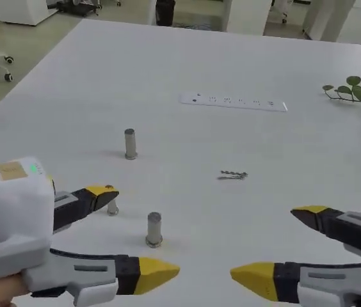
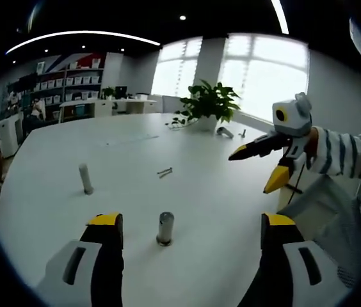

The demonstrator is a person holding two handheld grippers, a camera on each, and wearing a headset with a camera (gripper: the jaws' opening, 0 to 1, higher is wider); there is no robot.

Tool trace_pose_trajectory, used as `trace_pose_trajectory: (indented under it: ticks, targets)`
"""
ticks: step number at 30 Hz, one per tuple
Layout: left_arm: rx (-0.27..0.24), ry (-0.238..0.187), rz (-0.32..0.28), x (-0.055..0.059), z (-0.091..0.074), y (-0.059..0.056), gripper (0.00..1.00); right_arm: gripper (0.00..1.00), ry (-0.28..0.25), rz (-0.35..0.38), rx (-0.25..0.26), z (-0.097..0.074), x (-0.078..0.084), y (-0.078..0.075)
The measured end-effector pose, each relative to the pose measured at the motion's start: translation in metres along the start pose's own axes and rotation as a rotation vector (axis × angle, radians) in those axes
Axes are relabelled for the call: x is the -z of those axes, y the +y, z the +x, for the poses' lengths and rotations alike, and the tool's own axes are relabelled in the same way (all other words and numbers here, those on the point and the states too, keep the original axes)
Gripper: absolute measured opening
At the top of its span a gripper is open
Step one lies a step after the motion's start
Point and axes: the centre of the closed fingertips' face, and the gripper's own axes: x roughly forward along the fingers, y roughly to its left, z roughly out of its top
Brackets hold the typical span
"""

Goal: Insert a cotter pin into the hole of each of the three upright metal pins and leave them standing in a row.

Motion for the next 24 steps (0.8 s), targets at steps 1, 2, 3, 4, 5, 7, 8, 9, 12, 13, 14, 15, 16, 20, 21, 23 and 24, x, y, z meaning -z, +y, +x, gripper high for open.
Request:
trace_pose_trajectory:
  ticks: [1, 2, 3, 4, 5, 7, 8, 9, 12, 13, 14, 15, 16, 20, 21, 23, 24]
  targets:
    - [0.003, -0.001, -0.004, 0.0, -0.002, 0.0, 0.88, 0.84, 0.005, -0.007, 0.0, 0.001, 0.0, -0.001]
    - [0.005, -0.003, -0.01, 0.0, -0.004, 0.0, 0.88, 0.84, 0.014, -0.018, 0.0, 0.001, -0.001, -0.003]
    - [0.006, -0.004, -0.013, 0.0, -0.005, 0.0, 0.89, 0.84, 0.019, -0.024, 0.0, 0.002, -0.002, -0.003]
    - [0.007, -0.01, -0.019, -0.001, -0.008, 0.0, 0.89, 0.84, 0.023, -0.035, 0.002, 0.003, -0.003, -0.005]
    - [0.006, -0.015, -0.023, -0.001, -0.009, 0.001, 0.89, 0.83, 0.027, -0.04, 0.003, 0.003, -0.004, -0.006]
    - [0.008, -0.024, -0.034, -0.003, -0.013, 0.002, 0.89, 0.83, 0.035, -0.056, 0.004, 0.005, -0.007, -0.008]
    - [0.008, -0.029, -0.039, -0.004, -0.015, 0.003, 0.9, 0.82, 0.04, -0.061, 0.003, 0.006, -0.008, -0.009]
    - [0.008, -0.035, -0.045, -0.005, -0.017, 0.003, 0.9, 0.8, 0.048, -0.068, -0.003, 0.007, -0.009, -0.01]
    - [0.006, -0.046, -0.056, -0.006, -0.021, 0.005, 0.9, 0.79, 0.057, -0.074, 0.003, 0.01, -0.014, -0.016]
    - [0.006, -0.048, -0.058, -0.006, -0.023, 0.005, 0.9, 0.79, 0.061, -0.081, 0.003, 0.011, -0.014, -0.017]
    - [0.004, -0.051, -0.061, -0.006, -0.024, 0.006, 0.9, 0.77, 0.068, -0.094, -0.001, 0.012, -0.016, -0.019]
    - [0.004, -0.052, -0.064, -0.006, -0.026, 0.006, 0.9, 0.76, 0.071, -0.098, -0.001, 0.013, -0.017, -0.02]
    - [0.003, -0.053, -0.067, -0.006, -0.027, 0.006, 0.9, 0.75, 0.078, -0.108, -0.006, 0.015, -0.019, -0.022]
    - [-0.003, -0.052, -0.071, -0.004, -0.03, 0.008, 0.9, 0.7, 0.094, -0.142, -0.015, 0.021, -0.024, -0.03]
    - [-0.003, -0.05, -0.072, -0.003, -0.031, 0.008, 0.9, 0.69, 0.101, -0.154, -0.019, 0.023, -0.025, -0.032]
    - [-0.006, -0.047, -0.075, -0.001, -0.034, 0.01, 0.9, 0.67, 0.109, -0.166, -0.021, 0.026, -0.027, -0.036]
    - [-0.008, -0.044, -0.079, 0.001, -0.035, 0.01, 0.9, 0.66, 0.119, -0.176, -0.025, 0.029, -0.028, -0.039]
